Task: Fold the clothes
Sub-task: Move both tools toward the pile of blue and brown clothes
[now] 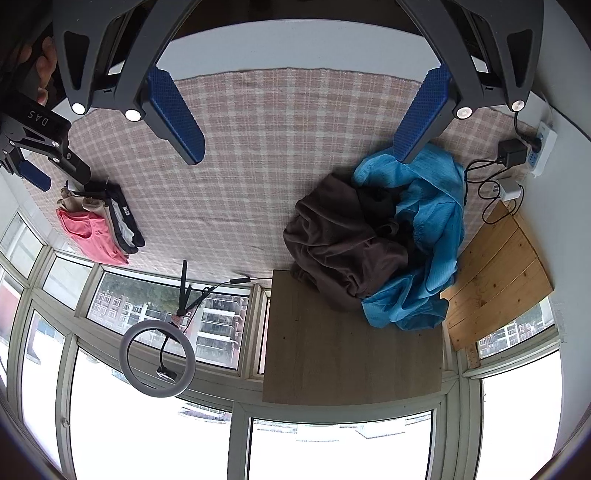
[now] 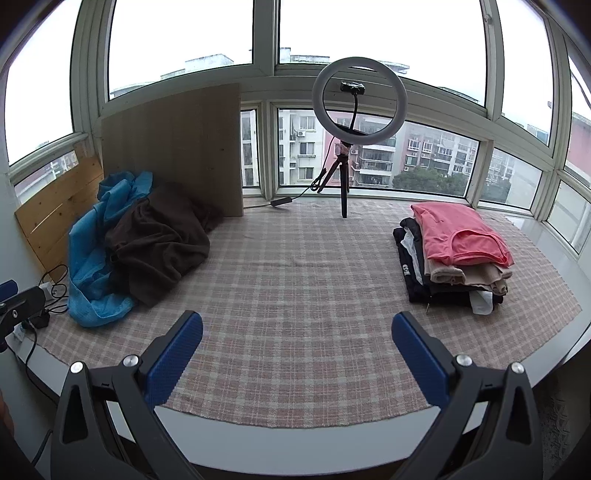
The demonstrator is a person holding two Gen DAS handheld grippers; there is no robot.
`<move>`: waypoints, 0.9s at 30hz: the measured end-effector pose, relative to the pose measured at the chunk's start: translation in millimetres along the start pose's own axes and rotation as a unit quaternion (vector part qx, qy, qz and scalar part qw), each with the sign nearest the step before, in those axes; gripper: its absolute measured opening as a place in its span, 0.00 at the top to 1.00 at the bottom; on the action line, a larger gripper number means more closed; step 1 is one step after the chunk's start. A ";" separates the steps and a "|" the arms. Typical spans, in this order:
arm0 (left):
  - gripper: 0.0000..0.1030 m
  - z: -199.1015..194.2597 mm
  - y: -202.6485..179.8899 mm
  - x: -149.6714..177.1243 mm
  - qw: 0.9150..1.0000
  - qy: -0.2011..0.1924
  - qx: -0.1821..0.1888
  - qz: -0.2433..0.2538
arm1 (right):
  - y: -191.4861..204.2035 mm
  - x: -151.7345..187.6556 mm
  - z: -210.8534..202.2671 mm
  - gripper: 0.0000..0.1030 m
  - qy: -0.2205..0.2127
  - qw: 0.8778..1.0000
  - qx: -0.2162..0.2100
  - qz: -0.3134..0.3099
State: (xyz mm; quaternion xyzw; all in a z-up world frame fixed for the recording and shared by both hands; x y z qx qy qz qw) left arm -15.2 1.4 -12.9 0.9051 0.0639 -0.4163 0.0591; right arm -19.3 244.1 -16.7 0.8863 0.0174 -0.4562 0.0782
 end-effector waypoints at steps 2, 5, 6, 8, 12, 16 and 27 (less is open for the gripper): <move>0.01 0.1 -0.1 0.5 1.000 -0.002 0.002 -0.001 | 0.2 -1.3 0.7 0.00 -0.002 1.000 -0.003 -0.001; 0.01 4.4 7.7 2.1 1.000 0.002 0.005 -0.011 | 13.5 -3.0 5.8 0.00 0.001 1.000 0.000 -0.024; 0.01 7.6 12.5 2.6 1.000 0.007 0.006 -0.017 | 17.6 -5.5 10.8 0.00 0.006 1.000 -0.005 -0.026; 0.01 13.6 17.3 0.7 1.000 0.018 -0.004 -0.023 | 23.8 -9.3 19.4 0.00 0.012 0.999 -0.016 -0.029; 0.01 22.4 19.9 2.2 0.999 0.022 -0.030 -0.025 | 27.0 -14.2 31.4 0.00 0.016 0.999 -0.035 -0.033; 0.01 26.1 23.7 -2.8 0.998 0.022 -0.047 -0.035 | 33.0 -17.7 44.0 0.00 0.023 0.998 -0.051 -0.042; 0.01 39.8 44.6 -9.1 0.992 0.027 -0.102 -0.075 | 52.1 -41.2 86.4 0.00 0.036 0.991 -0.106 -0.073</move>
Point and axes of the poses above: each gripper's, at about its wrist camera, not at the fingertips, and z roughly the way its jaws point, y to its left, x to its underside, the point moved 2 cm from there along z, roughly the way its jaws point, and after that the axes turned 13 degrees about -x, right-handed, at the moved point
